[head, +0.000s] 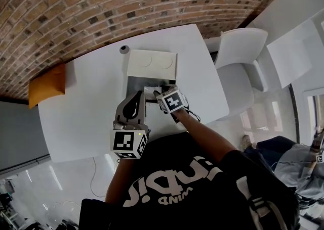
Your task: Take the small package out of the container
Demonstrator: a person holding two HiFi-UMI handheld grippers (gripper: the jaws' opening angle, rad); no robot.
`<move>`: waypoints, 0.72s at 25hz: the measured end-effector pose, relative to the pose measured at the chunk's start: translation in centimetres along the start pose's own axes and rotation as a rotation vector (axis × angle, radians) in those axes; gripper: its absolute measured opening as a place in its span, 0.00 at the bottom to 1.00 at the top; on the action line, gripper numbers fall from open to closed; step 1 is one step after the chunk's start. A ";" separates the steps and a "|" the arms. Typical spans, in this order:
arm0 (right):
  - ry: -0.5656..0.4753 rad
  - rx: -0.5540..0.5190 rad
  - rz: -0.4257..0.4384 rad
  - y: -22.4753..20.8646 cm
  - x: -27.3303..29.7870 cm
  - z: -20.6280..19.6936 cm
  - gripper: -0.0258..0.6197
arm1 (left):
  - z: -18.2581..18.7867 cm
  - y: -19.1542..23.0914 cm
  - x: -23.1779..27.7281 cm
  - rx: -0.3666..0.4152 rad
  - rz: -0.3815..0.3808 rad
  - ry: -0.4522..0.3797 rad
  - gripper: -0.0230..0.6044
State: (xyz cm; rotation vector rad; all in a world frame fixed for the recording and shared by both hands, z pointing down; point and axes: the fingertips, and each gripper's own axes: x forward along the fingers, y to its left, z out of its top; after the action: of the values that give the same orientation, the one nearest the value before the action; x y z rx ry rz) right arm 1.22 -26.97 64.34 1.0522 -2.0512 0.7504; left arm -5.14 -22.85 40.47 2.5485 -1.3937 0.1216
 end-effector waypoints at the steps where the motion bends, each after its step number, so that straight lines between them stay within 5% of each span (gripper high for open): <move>1: 0.012 -0.007 -0.001 0.0 0.1 0.0 0.29 | 0.0 0.1 0.1 0.000 0.000 0.001 0.04; 12: 0.155 -0.042 -0.003 0.0 1.2 -0.8 0.24 | 0.2 1.2 0.6 -0.008 0.003 -0.002 0.04; 18: 0.208 -0.019 0.083 2.2 2.0 -1.5 0.24 | 0.3 1.4 0.8 -0.017 -0.004 -0.009 0.04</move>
State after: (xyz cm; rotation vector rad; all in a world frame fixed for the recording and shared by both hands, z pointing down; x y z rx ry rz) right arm -1.00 -25.70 66.44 0.8451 -1.9279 0.8436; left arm -5.86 -24.28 40.57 2.5404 -1.3870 0.0975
